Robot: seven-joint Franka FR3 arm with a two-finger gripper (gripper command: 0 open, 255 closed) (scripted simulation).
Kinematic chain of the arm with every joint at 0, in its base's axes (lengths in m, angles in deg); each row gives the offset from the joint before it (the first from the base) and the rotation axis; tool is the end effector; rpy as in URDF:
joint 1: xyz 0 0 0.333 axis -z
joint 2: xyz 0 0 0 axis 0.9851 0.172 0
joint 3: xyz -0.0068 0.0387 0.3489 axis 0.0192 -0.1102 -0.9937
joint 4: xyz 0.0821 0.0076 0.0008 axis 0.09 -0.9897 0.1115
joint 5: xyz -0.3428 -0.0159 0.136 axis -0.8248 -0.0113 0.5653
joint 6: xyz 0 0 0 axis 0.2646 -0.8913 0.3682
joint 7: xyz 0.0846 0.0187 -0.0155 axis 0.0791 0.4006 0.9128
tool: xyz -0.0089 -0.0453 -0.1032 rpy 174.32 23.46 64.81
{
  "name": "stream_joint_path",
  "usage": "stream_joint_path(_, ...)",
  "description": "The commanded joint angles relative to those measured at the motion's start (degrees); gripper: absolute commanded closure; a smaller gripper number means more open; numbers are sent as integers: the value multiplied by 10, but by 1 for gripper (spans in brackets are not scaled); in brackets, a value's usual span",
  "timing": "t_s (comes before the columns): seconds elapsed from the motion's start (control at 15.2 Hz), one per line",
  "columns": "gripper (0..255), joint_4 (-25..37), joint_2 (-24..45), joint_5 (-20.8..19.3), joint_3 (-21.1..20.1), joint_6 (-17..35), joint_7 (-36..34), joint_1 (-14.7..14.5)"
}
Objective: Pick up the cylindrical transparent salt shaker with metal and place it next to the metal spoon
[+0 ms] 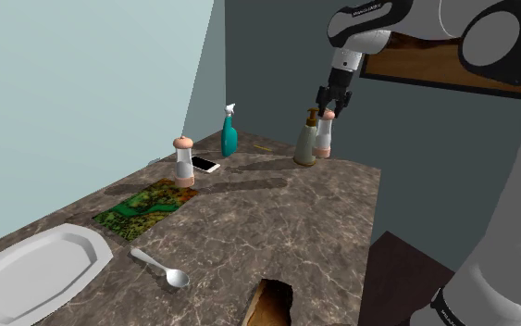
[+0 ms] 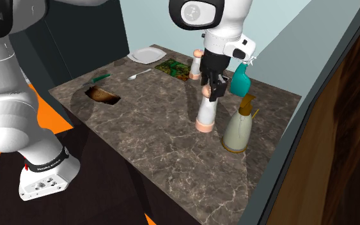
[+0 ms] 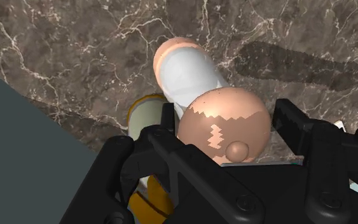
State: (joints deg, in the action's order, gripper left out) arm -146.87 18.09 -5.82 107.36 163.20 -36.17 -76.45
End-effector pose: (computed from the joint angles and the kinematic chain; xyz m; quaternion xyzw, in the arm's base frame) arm 0.5571 -0.2213 0.5448 -0.9910 0.1089 0.0000 0.0773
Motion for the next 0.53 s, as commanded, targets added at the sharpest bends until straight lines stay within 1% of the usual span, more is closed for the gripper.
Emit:
stream_joint_path(0.0, 255, -17, -23, -9, -9, 1, -30, -19)
stream_joint_path(0.46, 255, -53, -78, -28, -48, 1, -127, -75)
